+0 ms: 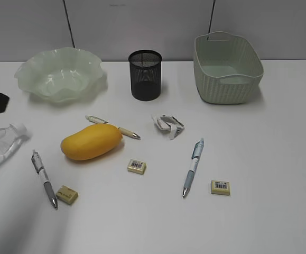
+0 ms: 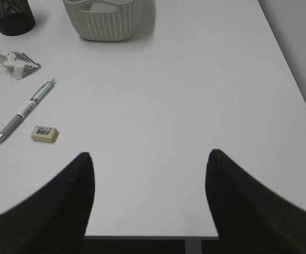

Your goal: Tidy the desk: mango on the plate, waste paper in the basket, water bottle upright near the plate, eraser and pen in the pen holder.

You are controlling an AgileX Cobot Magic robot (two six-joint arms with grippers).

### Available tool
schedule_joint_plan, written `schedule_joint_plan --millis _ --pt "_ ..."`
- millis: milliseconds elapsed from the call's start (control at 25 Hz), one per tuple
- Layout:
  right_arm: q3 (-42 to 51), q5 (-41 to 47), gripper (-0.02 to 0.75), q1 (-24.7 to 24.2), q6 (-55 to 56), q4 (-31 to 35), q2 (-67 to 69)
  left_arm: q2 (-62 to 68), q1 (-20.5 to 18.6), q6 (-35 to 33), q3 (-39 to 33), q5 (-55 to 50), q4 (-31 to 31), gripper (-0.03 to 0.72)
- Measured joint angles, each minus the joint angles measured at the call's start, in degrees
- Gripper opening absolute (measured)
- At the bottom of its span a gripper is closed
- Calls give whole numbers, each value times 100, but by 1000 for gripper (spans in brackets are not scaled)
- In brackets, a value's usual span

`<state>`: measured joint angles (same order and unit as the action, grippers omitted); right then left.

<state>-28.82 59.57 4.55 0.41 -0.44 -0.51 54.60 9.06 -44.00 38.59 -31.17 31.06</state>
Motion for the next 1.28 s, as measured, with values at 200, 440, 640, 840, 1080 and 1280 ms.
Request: schedule_joint_plan --millis 200,440,640,840,1080,1280 --pt "0 0 520 0 0 0 0 1213 605 -725 567 -276 -130 540" --pt "0 0 520 0 0 0 0 2768 758 -783 1234 -595 -840 598" --pt "0 0 519 0 0 0 0 3910 758 -787 1828 -695 -1107 601" --pt "0 0 519 0 0 0 0 4782 764 -843 2611 -1028 -1244 601" --pt "0 0 519 0 0 0 0 5491 932 -963 3103 -1258 -1420 601" --pt "0 0 519 0 0 0 0 5830 1030 -979 3134 -1124 -1452 601"
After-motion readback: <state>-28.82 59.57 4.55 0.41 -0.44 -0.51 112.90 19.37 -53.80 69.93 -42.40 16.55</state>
